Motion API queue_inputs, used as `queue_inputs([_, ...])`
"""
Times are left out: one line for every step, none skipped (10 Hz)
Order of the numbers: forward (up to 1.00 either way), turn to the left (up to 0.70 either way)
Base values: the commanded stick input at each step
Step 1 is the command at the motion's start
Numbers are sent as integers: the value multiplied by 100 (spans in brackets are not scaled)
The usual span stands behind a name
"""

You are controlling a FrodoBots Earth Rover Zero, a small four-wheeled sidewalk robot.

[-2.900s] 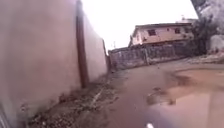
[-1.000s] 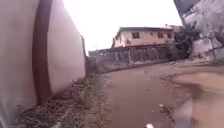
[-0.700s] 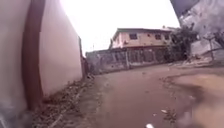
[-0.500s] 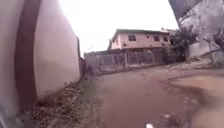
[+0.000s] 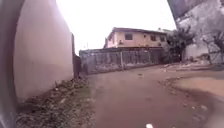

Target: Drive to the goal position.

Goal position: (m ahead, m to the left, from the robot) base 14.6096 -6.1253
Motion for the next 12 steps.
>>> queue_inputs([60, -4])
queue_inputs([60, -6])
queue_inputs([60, -9])
queue_inputs([60, -13])
queue_inputs([60, -14])
queue_inputs([60, -15])
queue_inputs([60, -13])
queue_inputs([60, -8])
queue_inputs([60, -2])
queue_inputs([60, 0])
queue_inputs([60, 0])
queue_inputs([60, 0])
